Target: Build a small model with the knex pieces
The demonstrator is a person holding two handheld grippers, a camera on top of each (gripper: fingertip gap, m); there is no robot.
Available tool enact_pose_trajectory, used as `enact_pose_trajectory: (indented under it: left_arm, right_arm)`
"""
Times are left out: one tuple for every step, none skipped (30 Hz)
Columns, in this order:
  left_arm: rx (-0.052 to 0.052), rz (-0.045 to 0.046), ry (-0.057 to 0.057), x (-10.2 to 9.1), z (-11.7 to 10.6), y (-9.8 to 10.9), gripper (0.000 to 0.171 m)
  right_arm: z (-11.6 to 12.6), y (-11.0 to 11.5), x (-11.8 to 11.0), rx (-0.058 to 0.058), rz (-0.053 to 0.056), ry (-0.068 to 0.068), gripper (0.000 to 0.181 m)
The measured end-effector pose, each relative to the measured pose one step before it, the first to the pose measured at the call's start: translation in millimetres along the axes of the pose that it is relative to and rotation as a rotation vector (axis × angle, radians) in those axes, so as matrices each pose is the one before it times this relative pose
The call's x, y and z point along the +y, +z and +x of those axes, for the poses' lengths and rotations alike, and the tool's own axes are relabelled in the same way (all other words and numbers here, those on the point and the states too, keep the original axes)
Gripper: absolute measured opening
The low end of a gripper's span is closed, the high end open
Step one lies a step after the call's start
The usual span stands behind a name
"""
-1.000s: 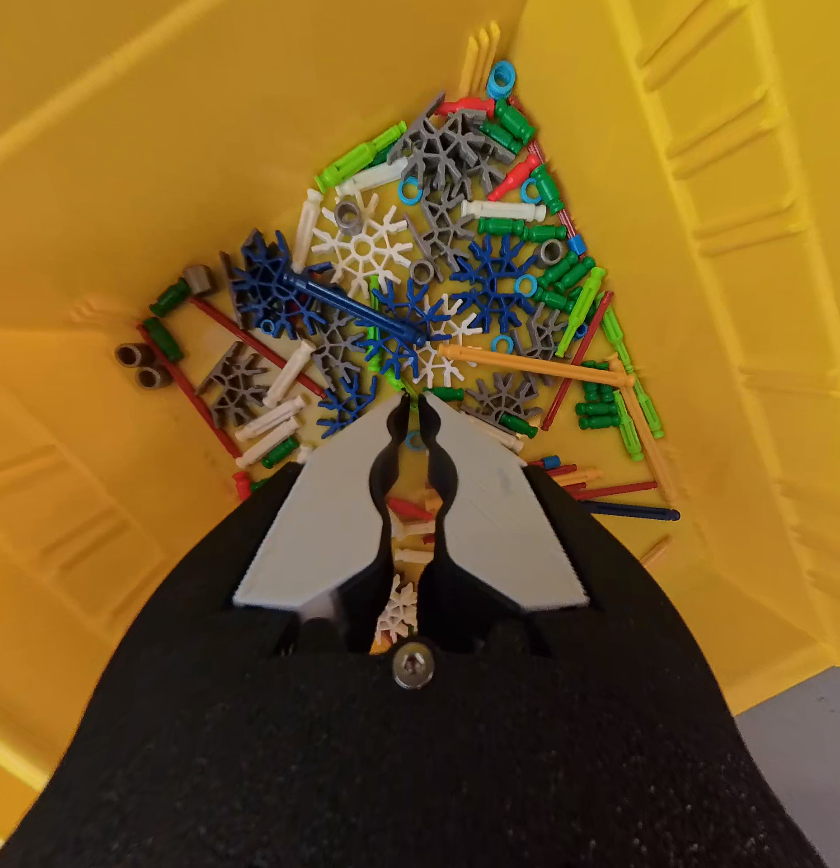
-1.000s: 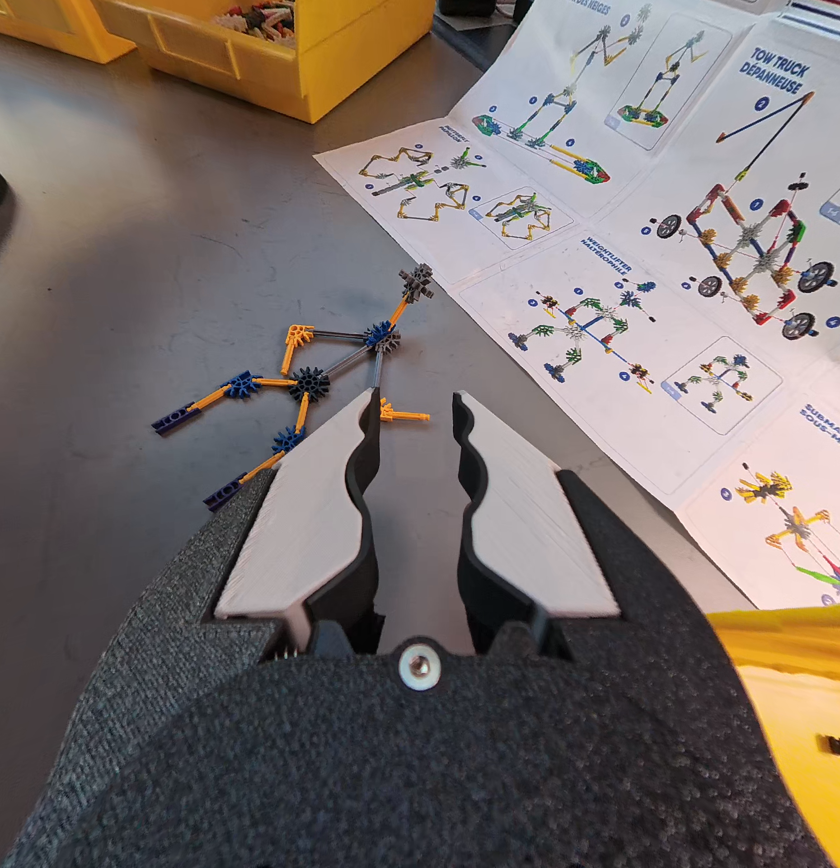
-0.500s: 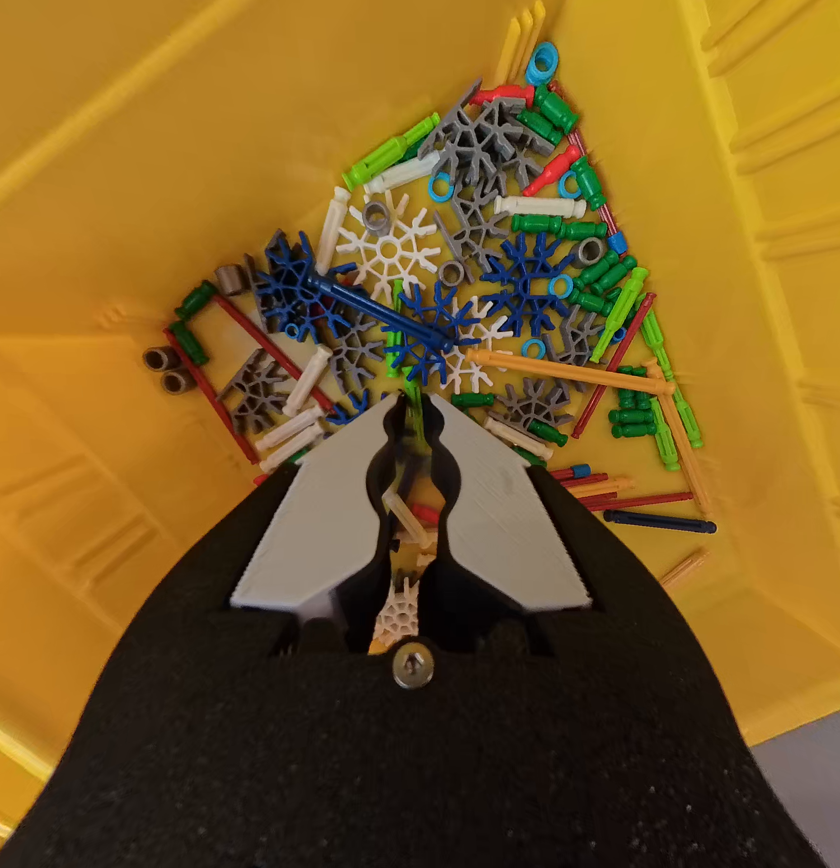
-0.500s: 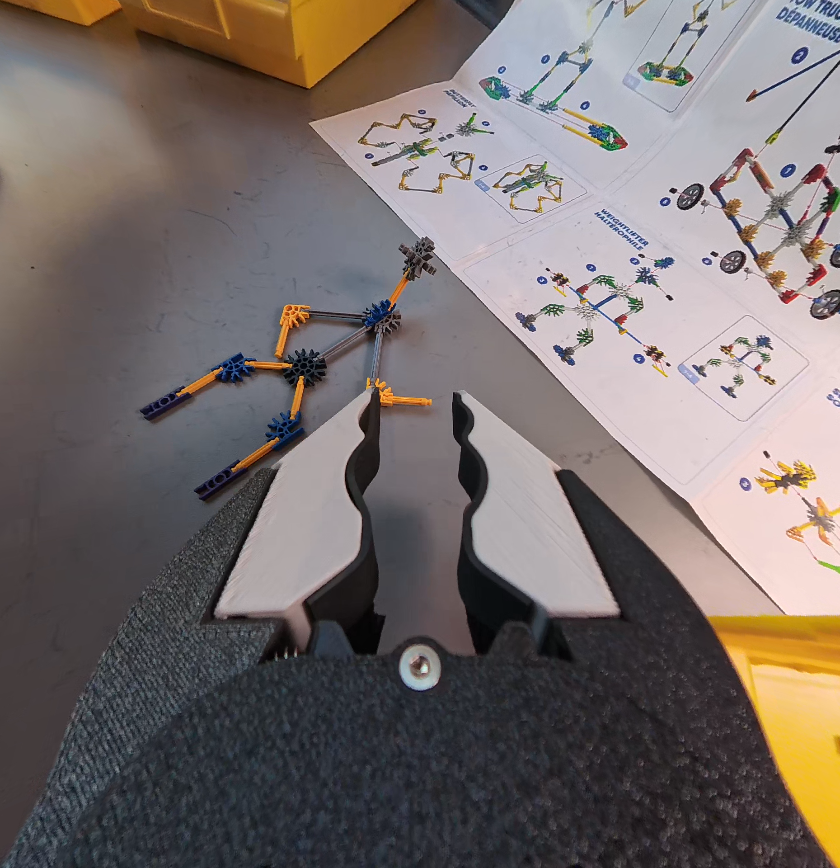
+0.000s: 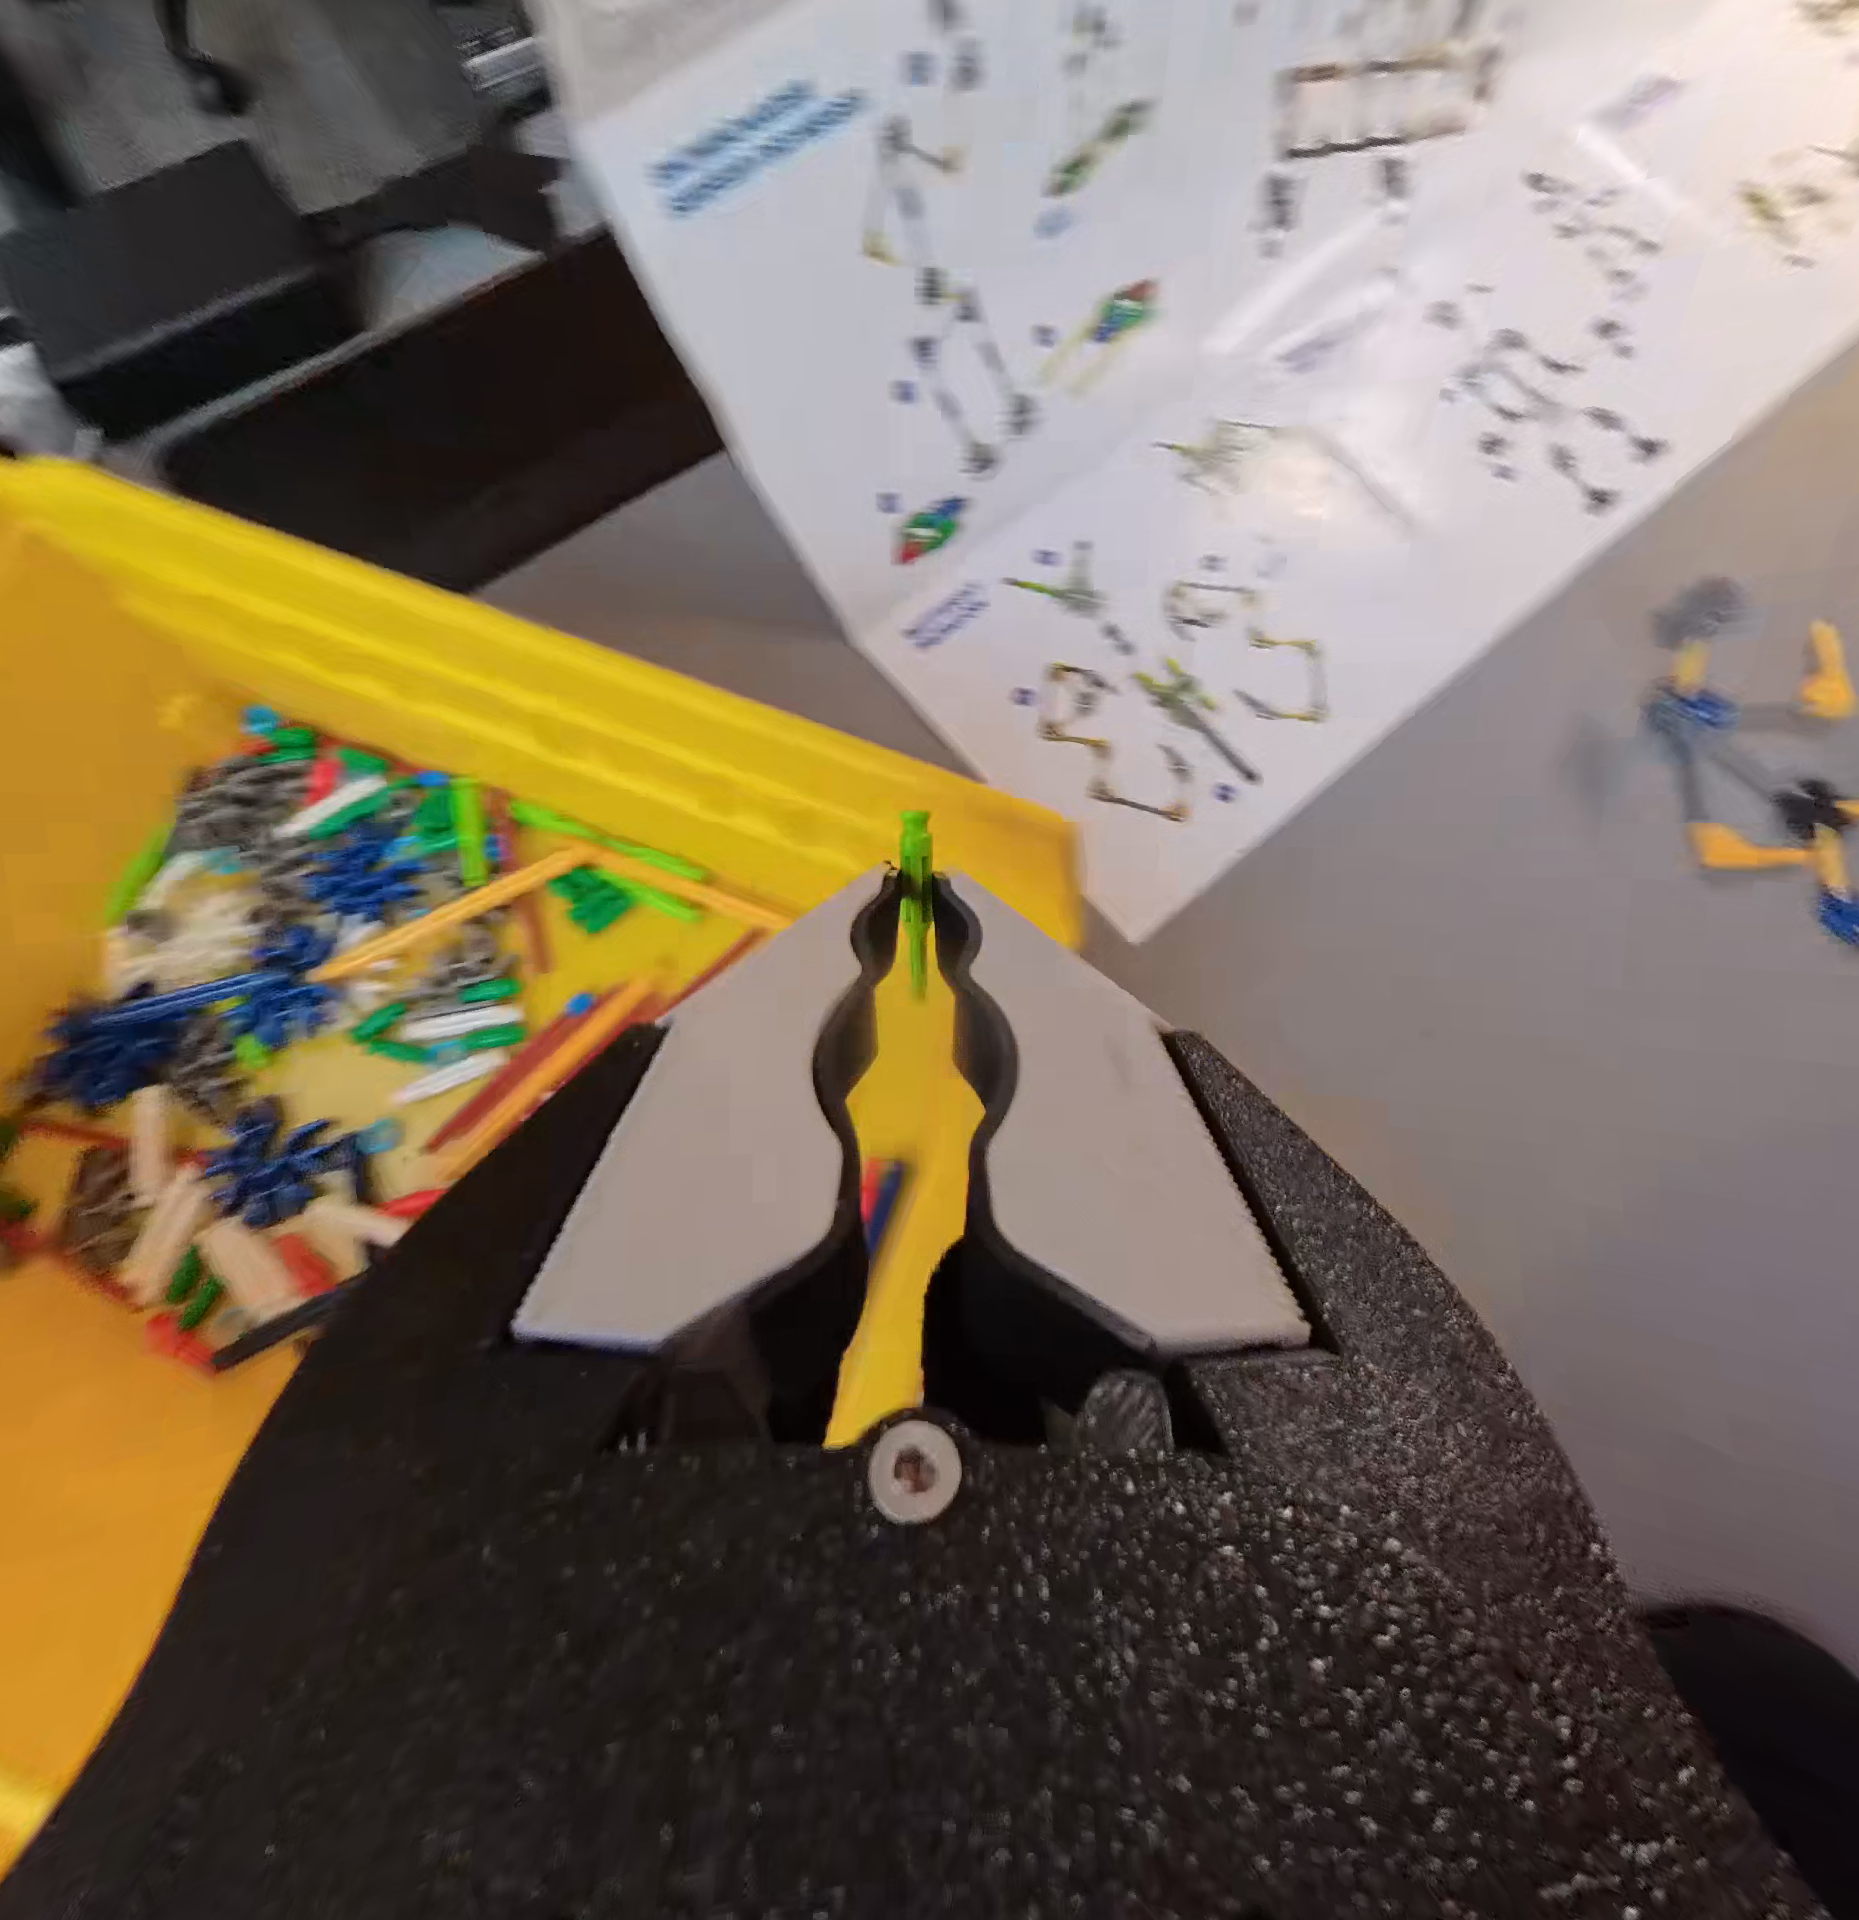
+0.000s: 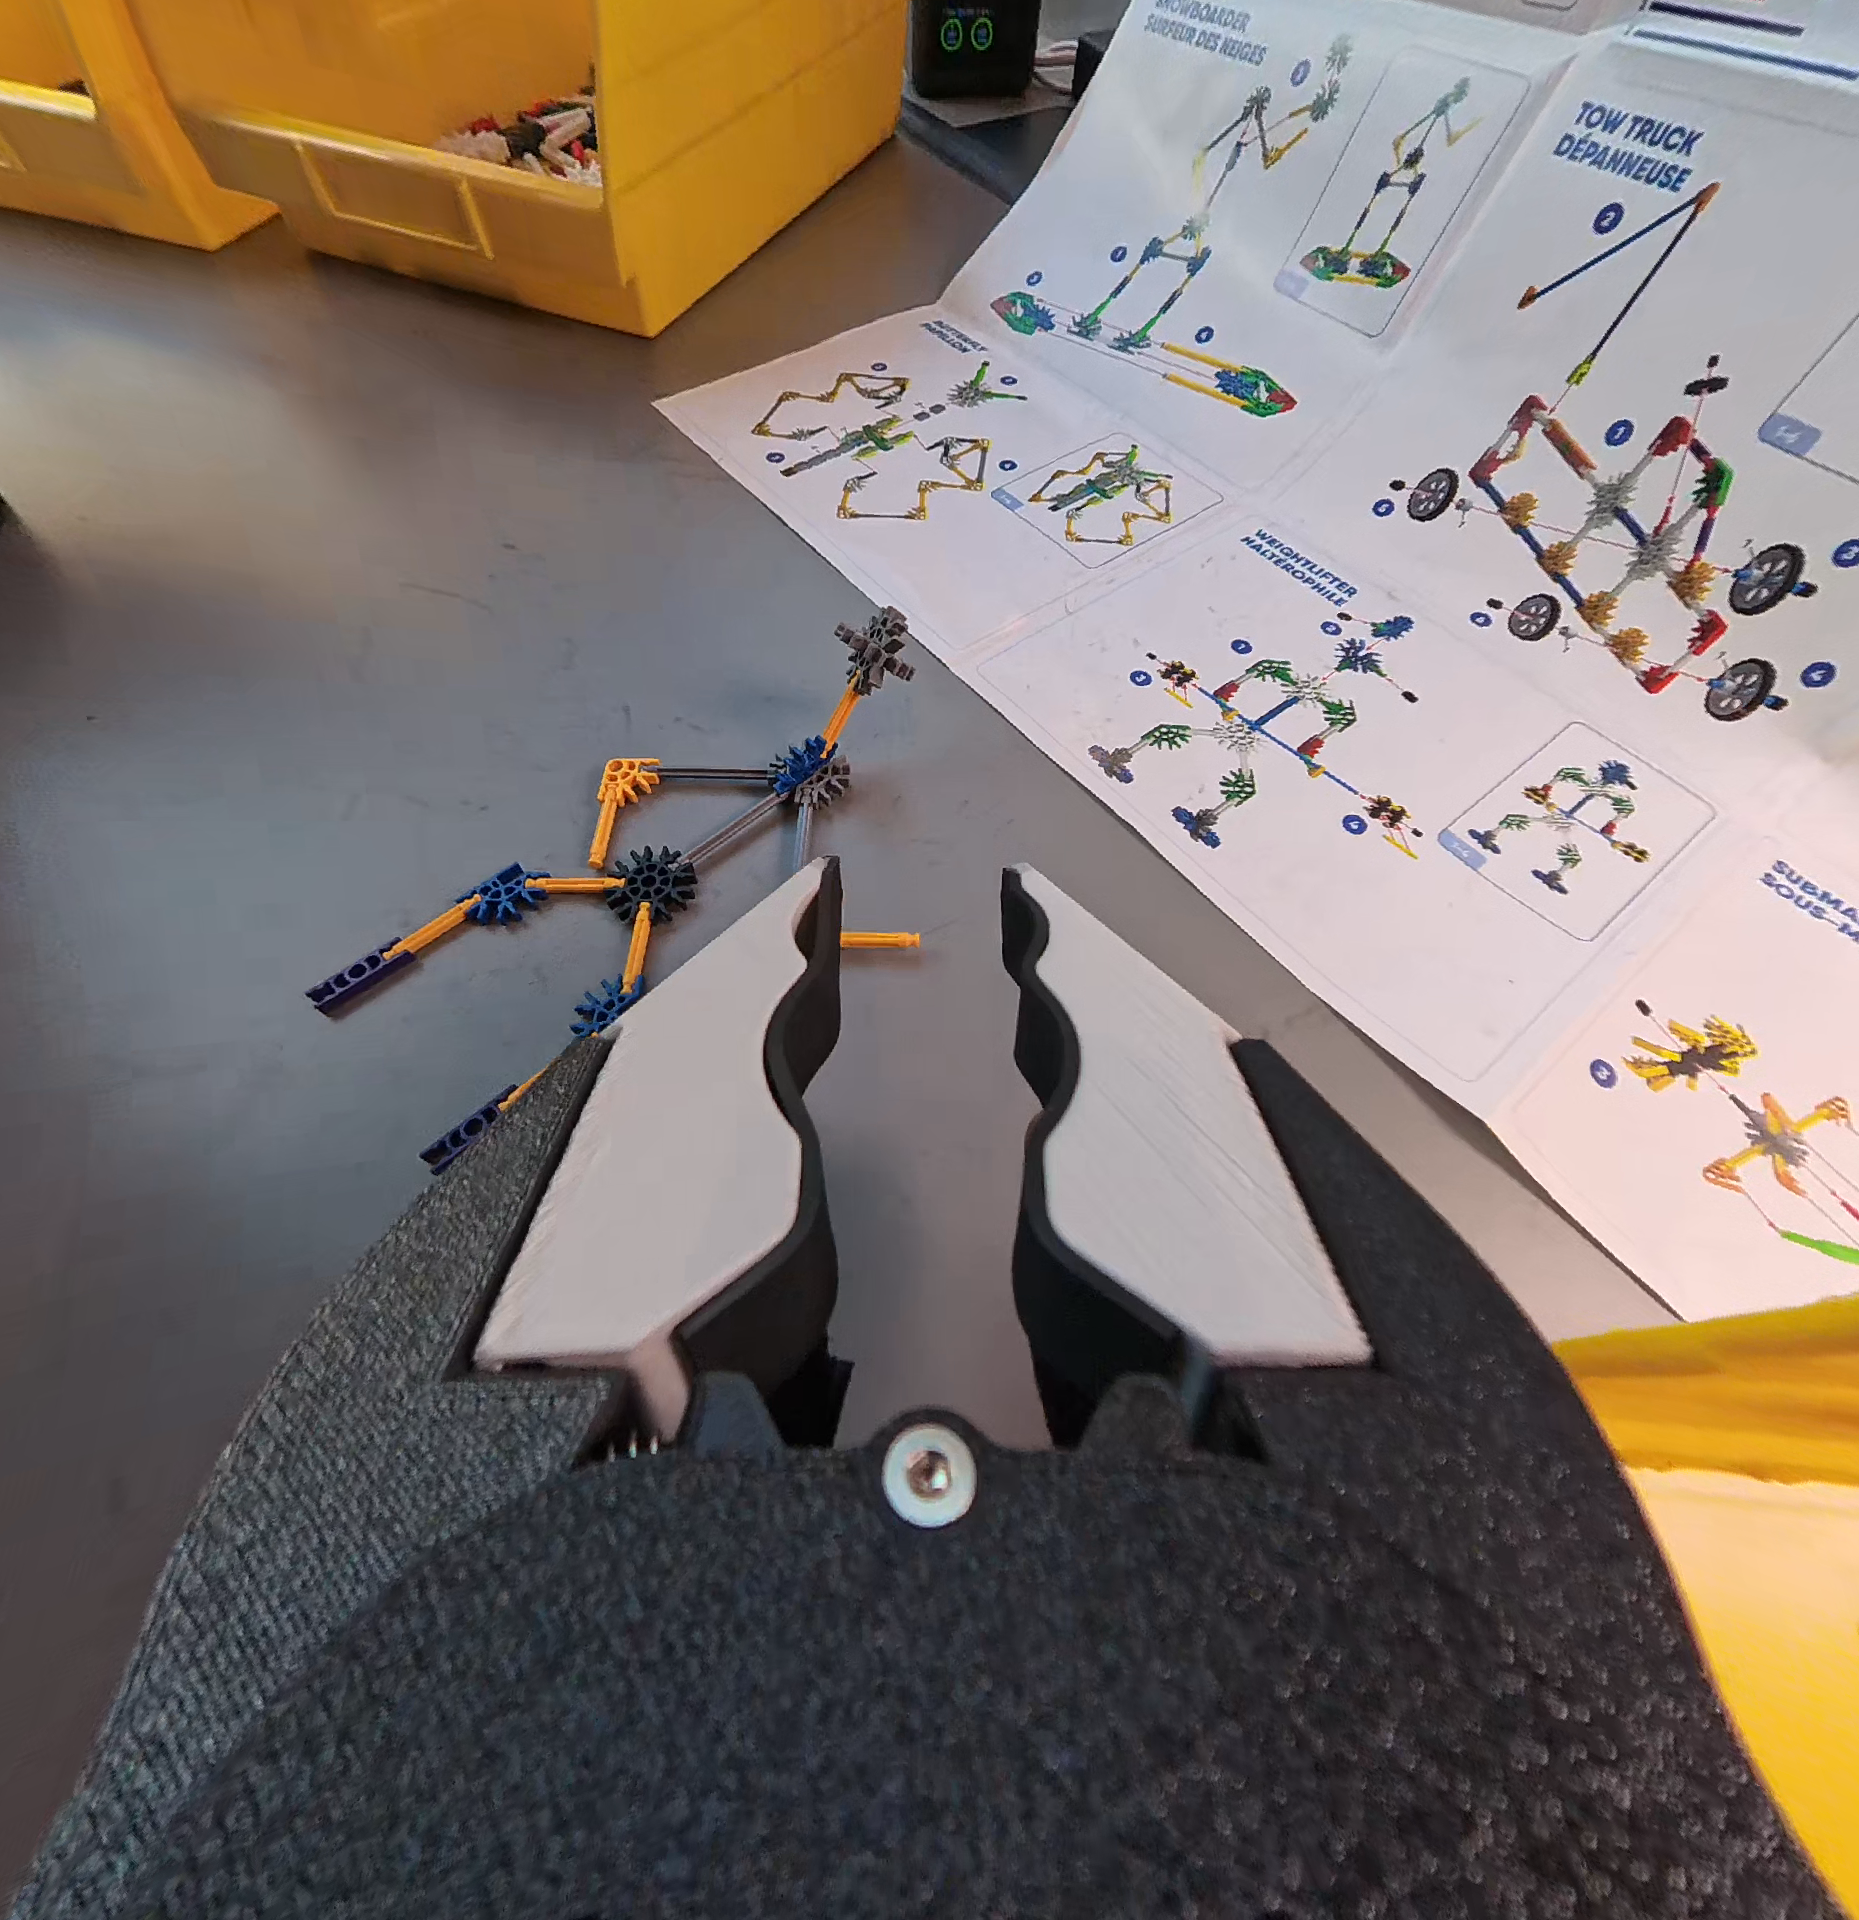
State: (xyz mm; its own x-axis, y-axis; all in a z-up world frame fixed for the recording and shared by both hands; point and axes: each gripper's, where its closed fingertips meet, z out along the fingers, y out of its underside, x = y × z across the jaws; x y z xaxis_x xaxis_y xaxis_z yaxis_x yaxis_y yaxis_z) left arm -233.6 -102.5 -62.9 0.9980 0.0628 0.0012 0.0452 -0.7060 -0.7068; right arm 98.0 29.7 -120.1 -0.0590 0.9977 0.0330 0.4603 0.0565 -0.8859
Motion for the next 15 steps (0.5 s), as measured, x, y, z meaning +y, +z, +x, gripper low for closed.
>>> enact_pose_trajectory:
  left_arm:
    - [0.0781,0.00942,0.0404,6.22,33.43,0.08,0.006]
    - [0.0826,-0.00421,0.0312,8.33,35.21,5.01,0.006]
    - [0.0736,-0.00994,0.0288,8.92,33.88,10.34,0.006]
    - [0.0513,-0.01809,0.0302,9.23,29.52,14.59,0.006]
    - [0.0317,-0.02576,0.0294,8.83,24.37,16.7,0.006]
    - [0.0226,-0.02208,0.0268,6.29,20.45,16.9,0.006]
    - [0.0157,-0.01479,0.0207,3.21,16.16,15.05,0.006]
    - [-0.001,-0.00801,0.018,0.3,10.06,11.91,0.006]
    - [-0.0159,-0.00772,0.0225,-0.81,4.64,9.07,0.006]
    - [-0.0129,-0.02039,0.0239,0.61,2.52,7.45,0.006]
    - [-0.0016,-0.03338,0.0195,2.57,1.94,6.63,0.007]
    - [-0.0045,-0.0039,0.0137,-1.61,-0.02,3.47,0.006]
    - [-0.0049,0.00987,0.0079,-3.11,-1.62,0.49,0.006]
    - [0.0068,-0.01125,0.0024,0.79,-1.04,-0.21,0.006]
    - [0.0099,-0.00288,-0.0011,0.21,-0.88,-2.63,0.008]
  right_arm:
    - [0.36,0.46,0.33,0.0018,-0.001,0.003,0.03]
    - [0.52,0.3,-0.03,0.0037,-0.0001,0.0016,0.029]
    - [0.62,0.1,-0.56,0.0054,0.0027,0.0006,0.029]
    - [0.62,0.09,-0.9,0.0046,0.0039,0.0006,0.029]
    - [0.84,0.06,-1.16,0.0047,0.0055,0.0018,0.029]
    - [0.8,0.06,-1.29,0.0041,0.0069,0.0041,0.029]
    - [0.8,0.19,-1.25,0.0025,0.006,0.0068,0.029]
    - [0.88,0.06,-0.95,0.0032,0.0048,0.0083,0.029]
    - [0.96,-0.22,-0.63,0.0041,0.004,0.0073,0.029]
    - [0.83,-0.35,-0.34,0.0045,0.0028,0.0057,0.029]
    - [0.77,-0.38,0.08,0.0046,0.001,0.0039,0.029]
    - [0.67,-0.29,0.35,0.0045,-0.0009,0.0021,0.029]
    - [0.71,-0.35,0.33,0.0045,-0.0005,0.0003,0.029]
    - [0.63,-0.34,0.3,0.0034,-0.0003,-0.0007,0.029]
    - [0.94,-0.25,0.41,0.0036,-0.0016,-0.0005,0.029]
